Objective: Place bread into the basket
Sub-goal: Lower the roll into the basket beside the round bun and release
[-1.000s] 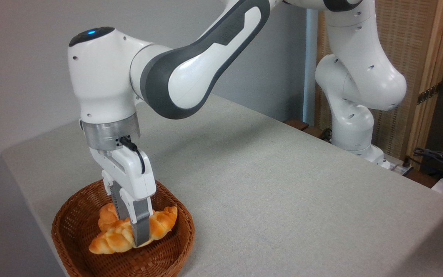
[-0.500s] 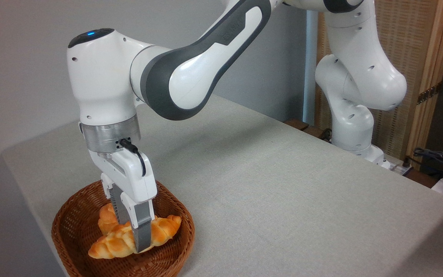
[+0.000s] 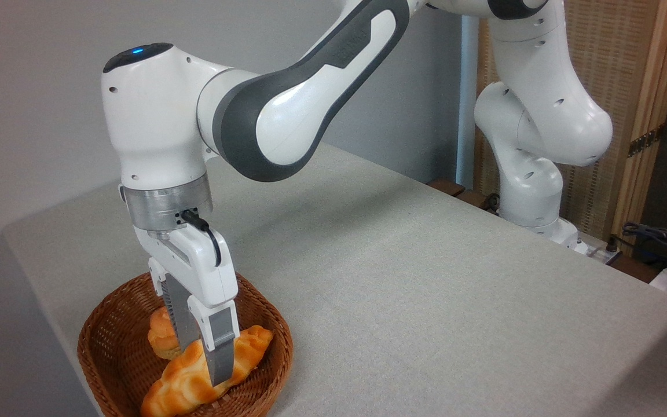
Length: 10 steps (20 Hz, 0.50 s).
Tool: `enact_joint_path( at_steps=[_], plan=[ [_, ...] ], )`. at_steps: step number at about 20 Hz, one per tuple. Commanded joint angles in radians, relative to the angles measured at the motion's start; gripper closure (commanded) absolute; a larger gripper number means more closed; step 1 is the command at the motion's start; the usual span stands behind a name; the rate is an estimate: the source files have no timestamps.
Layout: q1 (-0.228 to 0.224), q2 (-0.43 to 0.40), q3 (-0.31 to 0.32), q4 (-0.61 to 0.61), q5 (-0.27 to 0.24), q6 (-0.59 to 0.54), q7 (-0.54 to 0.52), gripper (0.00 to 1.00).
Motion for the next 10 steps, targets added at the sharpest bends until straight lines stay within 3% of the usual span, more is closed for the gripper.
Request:
enact_joint_path(
  at_steps=[1, 7, 10],
  plan=[
    [0.002, -0.004, 0.007, 0.039, 0.014, -0.003, -0.019, 0.00],
    [0.026, -0.083, -0.001, 0.076, -0.007, -0.126, -0.025, 0.00],
    [0.031, -0.138, 0.005, 0.074, -0.102, -0.244, -0.023, 0.00]
  ],
)
